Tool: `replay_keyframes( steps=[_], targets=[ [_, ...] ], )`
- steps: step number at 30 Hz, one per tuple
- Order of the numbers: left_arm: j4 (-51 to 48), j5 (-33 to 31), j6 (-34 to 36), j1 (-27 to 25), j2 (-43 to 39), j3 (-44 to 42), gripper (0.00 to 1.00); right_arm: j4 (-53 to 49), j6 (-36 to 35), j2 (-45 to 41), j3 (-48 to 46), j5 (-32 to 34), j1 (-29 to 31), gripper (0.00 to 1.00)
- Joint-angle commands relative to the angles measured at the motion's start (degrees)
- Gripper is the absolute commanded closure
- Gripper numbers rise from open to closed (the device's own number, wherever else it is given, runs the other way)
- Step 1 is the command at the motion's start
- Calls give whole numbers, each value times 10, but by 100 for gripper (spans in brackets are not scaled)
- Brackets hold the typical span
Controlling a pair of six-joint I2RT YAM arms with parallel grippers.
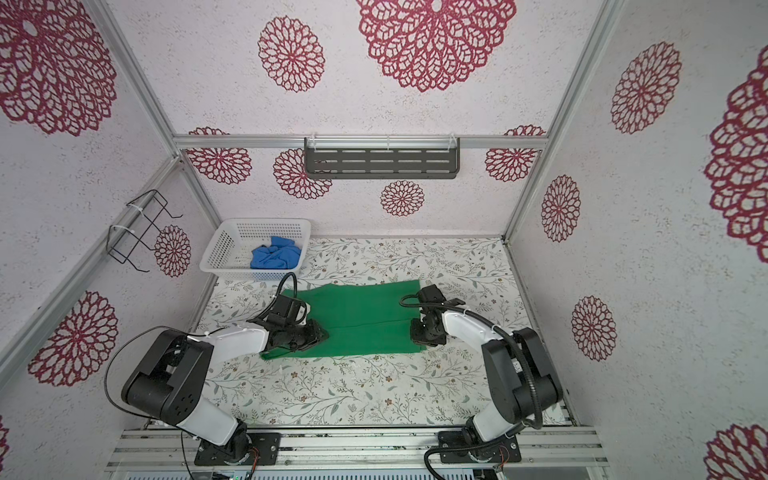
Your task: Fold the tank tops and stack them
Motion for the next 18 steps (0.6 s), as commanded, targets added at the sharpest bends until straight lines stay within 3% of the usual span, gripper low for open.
replay_keyframes(
  steps=[1, 5, 10, 14, 18],
  targets=[
    [-148, -38, -8, -11, 4, -51, 64, -8, 16, -12, -18, 20, 3, 76],
    [-188, -49, -10, -11, -50, -67, 63, -47, 24, -69, -53, 19, 2, 76],
    [-289, -74, 38, -4, -90, 48, 59, -78, 4, -127, 42, -34, -8, 72],
    [-316, -90, 98, 13, -56, 176, 53, -89, -54, -81, 117, -1, -35, 68],
    [-309, -118, 162, 37, 29, 293, 53, 1, -110, -34, 133, -30, -75, 67]
  ],
)
